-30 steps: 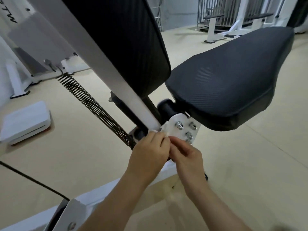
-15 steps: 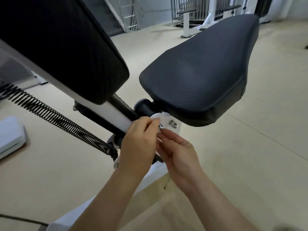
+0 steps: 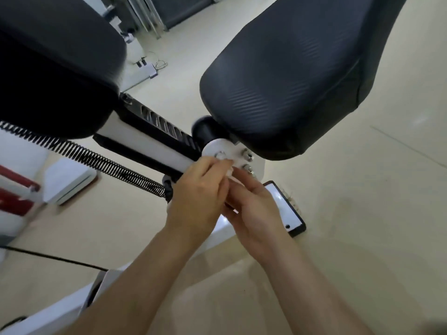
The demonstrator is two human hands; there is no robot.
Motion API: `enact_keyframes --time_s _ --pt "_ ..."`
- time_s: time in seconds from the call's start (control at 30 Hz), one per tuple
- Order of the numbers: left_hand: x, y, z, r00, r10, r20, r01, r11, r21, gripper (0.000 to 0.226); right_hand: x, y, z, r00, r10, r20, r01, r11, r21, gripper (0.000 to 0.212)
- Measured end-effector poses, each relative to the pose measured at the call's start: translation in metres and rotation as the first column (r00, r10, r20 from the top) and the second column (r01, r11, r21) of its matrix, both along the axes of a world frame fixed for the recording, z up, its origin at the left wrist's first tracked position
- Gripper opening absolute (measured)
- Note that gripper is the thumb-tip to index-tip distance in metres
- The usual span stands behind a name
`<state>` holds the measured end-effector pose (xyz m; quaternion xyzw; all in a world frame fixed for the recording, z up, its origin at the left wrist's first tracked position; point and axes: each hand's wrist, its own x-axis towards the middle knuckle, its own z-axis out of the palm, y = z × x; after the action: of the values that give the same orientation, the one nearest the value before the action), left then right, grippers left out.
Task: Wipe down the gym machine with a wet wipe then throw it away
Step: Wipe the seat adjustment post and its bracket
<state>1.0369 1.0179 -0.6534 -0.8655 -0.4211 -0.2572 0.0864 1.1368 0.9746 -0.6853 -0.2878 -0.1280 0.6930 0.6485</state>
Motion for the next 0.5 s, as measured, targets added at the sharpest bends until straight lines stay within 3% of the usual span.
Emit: enact_keyframes --time_s 0.1,0.2,0.3,0.43,0.5 --pt "-0.004 -0.008 -0.009 0.997 0.055 0.061 -0.049 0.994 -0.096 0.018 -0.002 0.002 -0.006 0.997 -0.031 0.075 0.034 0.999 -0.030 0.027" --pt "-0.003 -0.010 -0.015 0.995 0.069 0.070 -0.067 0.997 -0.022 0.016 -0.003 0.001 -0.012 0.974 -0.101 0.203 0.116 0.991 -0.064 0.020" --pt "0.003 -0.005 -0.019 0.985 0.140 0.101 -0.143 0.989 0.024 0.018 -0.005 0.008 -0.006 0.973 -0.156 0.168 0.174 0.979 -0.102 0.013" --pt "0.013 0.002 -0.030 0.986 0.152 -0.073 -0.157 0.985 -0.077 0.031 -0.007 0.024 -0.016 0.976 -0.194 0.103 0.215 0.938 -0.272 0.015" --pt "0.013 0.005 -0.042 0.978 0.153 -0.145 -0.176 0.971 -0.162 0.028 -0.008 0.029 -0.032 0.980 -0.191 0.057 0.198 0.901 -0.386 0.010"
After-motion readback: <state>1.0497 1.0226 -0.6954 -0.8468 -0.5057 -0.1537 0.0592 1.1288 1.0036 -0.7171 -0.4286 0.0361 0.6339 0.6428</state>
